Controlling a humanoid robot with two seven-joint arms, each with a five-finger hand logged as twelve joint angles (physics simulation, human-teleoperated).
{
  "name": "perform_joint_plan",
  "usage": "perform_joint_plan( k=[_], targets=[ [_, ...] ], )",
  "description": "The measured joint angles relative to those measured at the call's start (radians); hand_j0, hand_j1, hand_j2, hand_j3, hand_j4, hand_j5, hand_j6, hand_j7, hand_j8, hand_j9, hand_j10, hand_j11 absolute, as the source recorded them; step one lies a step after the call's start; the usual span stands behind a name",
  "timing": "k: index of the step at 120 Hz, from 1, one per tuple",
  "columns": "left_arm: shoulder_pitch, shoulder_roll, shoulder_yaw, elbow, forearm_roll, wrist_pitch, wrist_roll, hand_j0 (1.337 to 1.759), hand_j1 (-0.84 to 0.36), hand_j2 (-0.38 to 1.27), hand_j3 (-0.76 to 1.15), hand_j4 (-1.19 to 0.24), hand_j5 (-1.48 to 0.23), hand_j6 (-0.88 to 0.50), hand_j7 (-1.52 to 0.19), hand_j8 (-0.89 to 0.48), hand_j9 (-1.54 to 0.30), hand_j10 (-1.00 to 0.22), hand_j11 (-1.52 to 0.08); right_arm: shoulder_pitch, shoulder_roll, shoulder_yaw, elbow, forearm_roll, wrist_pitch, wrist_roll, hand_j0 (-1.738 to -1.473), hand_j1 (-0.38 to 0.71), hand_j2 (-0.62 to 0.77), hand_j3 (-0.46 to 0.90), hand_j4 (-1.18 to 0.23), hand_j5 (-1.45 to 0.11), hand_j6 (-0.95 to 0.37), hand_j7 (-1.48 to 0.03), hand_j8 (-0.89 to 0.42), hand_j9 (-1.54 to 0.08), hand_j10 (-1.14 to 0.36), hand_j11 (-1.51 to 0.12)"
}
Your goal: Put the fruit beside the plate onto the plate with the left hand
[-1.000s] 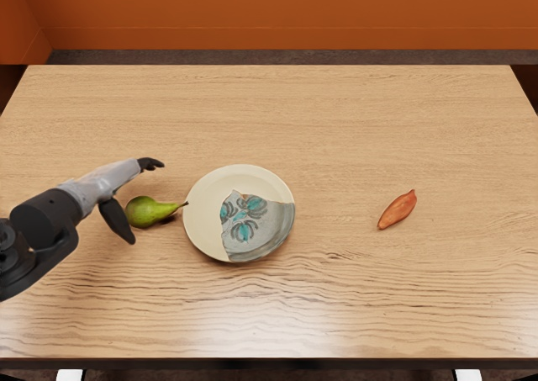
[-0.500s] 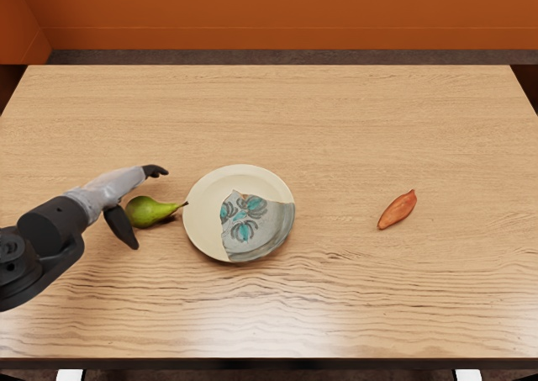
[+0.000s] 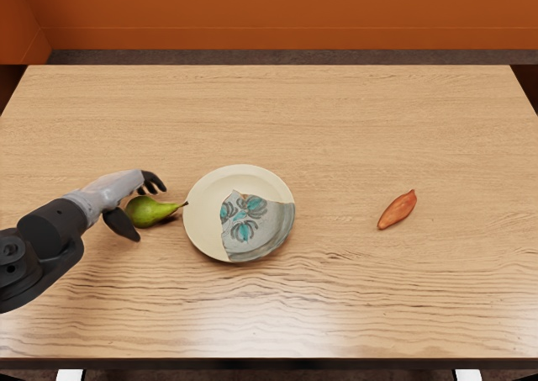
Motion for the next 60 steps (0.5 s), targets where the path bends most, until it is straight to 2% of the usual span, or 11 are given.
perform_joint_plan(
  k=[16,60],
  targets=[
    [0.0,0.0,0.0,0.0,0.001,0.0,0.004,1.658,-0.23,0.11,0.0,-0.5,-0.64,-0.47,-0.64,-0.5,-0.64,-0.49,-0.64,0.0,0.0,0.0,0.0,0.0,0.0,0.0,-1.658,-0.35,0.0,0.0,0.0,0.0,0.0,0.0,0.0,0.0,0.0,0.0],
    [-0.006,0.008,0.0,0.0,0.001,-0.002,0.012,1.656,-0.25,0.33,0.0,-0.61,-0.81,-0.49,-0.8,-0.5,-0.81,-0.61,-0.81,0.0,0.0,0.0,0.0,0.0,0.0,0.0,-1.658,-0.35,0.0,0.0,0.0,0.0,0.0,0.0,0.0,0.0,0.0,0.0]
  ],
)
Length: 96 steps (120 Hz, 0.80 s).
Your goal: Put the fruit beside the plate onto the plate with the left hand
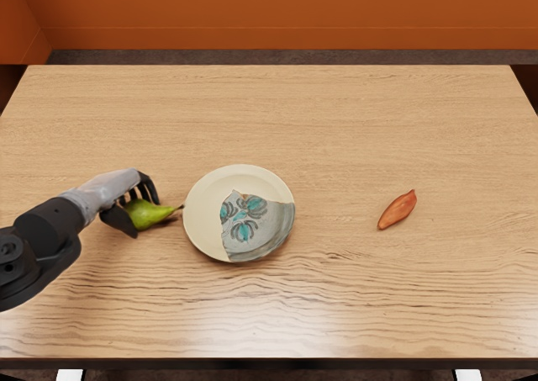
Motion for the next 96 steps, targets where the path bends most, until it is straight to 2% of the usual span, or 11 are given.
perform_joint_plan(
  k=[38,68,96],
  targets=[
    [-0.06,0.008,-0.008,0.0,-0.006,-0.001,-0.001,1.657,-0.27,0.44,0.0,-0.63,-0.84,-0.51,-0.82,-0.51,-0.83,-0.63,-0.83,-0.001,0.0,0.0,0.0,0.0,0.0,0.0,-1.658,-0.35,0.0,0.0,0.0,0.0,0.0,0.0,0.0,0.0,0.0,0.0],
    [-0.123,0.011,-0.022,-0.001,-0.02,-0.037,0.004,1.657,-0.27,0.43,0.0,-0.63,-0.85,-0.49,-0.84,-0.5,-0.84,-0.64,-0.84,0.0,0.0,0.0,0.0,0.0,0.0,0.0,-1.658,-0.35,0.0,0.0,0.0,0.0,0.0,0.0,0.0,0.0,0.0,0.0],
    [-0.139,-0.064,-0.07,-0.001,-0.043,-0.076,0.009,1.657,-0.3,0.49,0.0,-0.62,-0.85,-0.47,-0.84,-0.49,-0.84,-0.64,-0.84,0.0,0.0,-0.001,0.0,0.0,0.0,0.0,-1.658,-0.35,0.0,0.0,0.0,0.0,0.0,0.0,0.0,0.0,0.0,0.0]
  ],
)
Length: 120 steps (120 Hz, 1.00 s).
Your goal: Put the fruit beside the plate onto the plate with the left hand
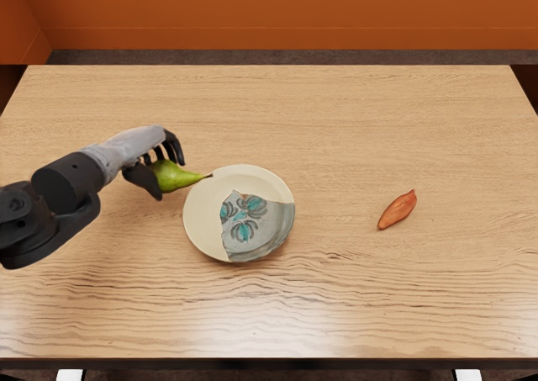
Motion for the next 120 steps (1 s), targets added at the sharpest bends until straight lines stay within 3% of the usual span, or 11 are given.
perform_joint_plan(
  k=[63,97,103,120],
  targets=[
    [-0.01,-0.168,-0.037,0.001,-0.012,-0.065,0.026,1.657,-0.3,0.5,0.0,-0.64,-0.86,-0.47,-0.86,-0.48,-0.85,-0.65,-0.84,0.0,0.0,0.001,0.0,0.0,0.0,0.0,-1.658,-0.35,0.0,0.0,0.0,0.0,0.0,0.0,0.0,0.0,0.0,0.0],
    [0.0,-0.196,-0.037,0.002,-0.018,-0.092,0.029,1.657,-0.32,0.52,0.0,-0.62,-0.83,-0.47,-0.84,-0.48,-0.82,-0.63,-0.82,0.0,0.0,0.001,0.0,0.0,0.0,0.0,-1.658,-0.35,0.0,0.0,0.0,0.0,0.0,0.0,0.0,0.0,0.0,0.0],
    [0.001,-0.195,-0.038,0.003,-0.021,-0.102,0.029,1.657,-0.27,0.43,0.0,-0.57,-0.76,-0.45,-0.76,-0.46,-0.75,-0.57,-0.75,0.0,0.0,0.001,0.0,0.0,0.0,0.0,-1.658,-0.35,0.0,0.0,0.0,0.0,0.0,0.0,0.0,0.0,0.0,0.0],
    [0.004,-0.194,-0.046,0.003,-0.029,-0.108,0.027,1.658,0.02,0.22,0.0,-0.31,-0.41,-0.25,-0.41,-0.25,-0.4,-0.31,-0.4,0.0,0.0,0.001,0.0,0.0,0.0,0.0,-1.658,-0.35,0.0,0.0,0.0,0.0,0.0,0.0,0.0,0.0,0.0,0.0]
  ],
)
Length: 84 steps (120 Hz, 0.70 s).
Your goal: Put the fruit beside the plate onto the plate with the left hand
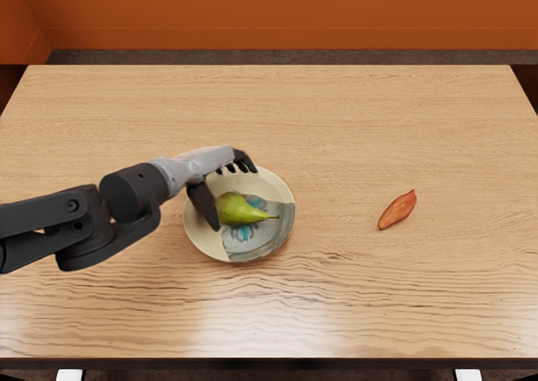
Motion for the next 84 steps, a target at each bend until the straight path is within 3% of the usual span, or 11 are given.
perform_joint_plan(
  k=[16,35,57,84],
  targets=[
    [-0.002,0.04,-0.037,0.0,-0.065,-0.009,-0.007,1.658,0.16,0.12,0.0,-0.17,-0.22,-0.14,-0.22,-0.14,-0.22,-0.17,-0.22,0.0,0.0,0.0,0.0,0.0,0.0,0.0,-1.658,-0.35,0.0,0.0,0.0,0.0,0.0,0.0,0.0,0.0,0.0,0.0],
    [-0.004,0.091,-0.082,0.001,-0.16,-0.032,-0.01,1.658,0.25,0.06,0.0,-0.09,-0.12,-0.08,-0.12,-0.08,-0.12,-0.09,-0.12,0.0,0.0,0.0,0.0,0.0,0.0,0.0,-1.658,-0.35,0.0,0.0,0.0,0.0,0.0,0.0,0.0,0.0,0.0,0.0],
    [-0.002,0.238,-0.193,0.025,-0.442,-0.259,-0.01,1.658,0.3,0.03,0.0,-0.05,-0.06,-0.05,-0.06,-0.05,-0.06,-0.05,-0.06,0.001,0.0,0.0,0.0,0.0,0.0,0.0,-1.658,-0.35,0.0,0.0,0.0,0.0,0.0,0.0,0.0,0.0,0.0,0.0],
    [-0.009,0.388,-0.249,0.106,-0.699,-0.527,-0.01,1.658,0.32,0.01,0.0,-0.03,-0.04,-0.03,-0.04,-0.03,-0.04,-0.03,-0.04,0.003,0.0,0.0,0.001,0.0,0.001,0.0,-1.658,-0.35,0.0,0.0,0.0,0.0,0.0,0.0,0.0,0.0,0.0,0.0]
  ],
)
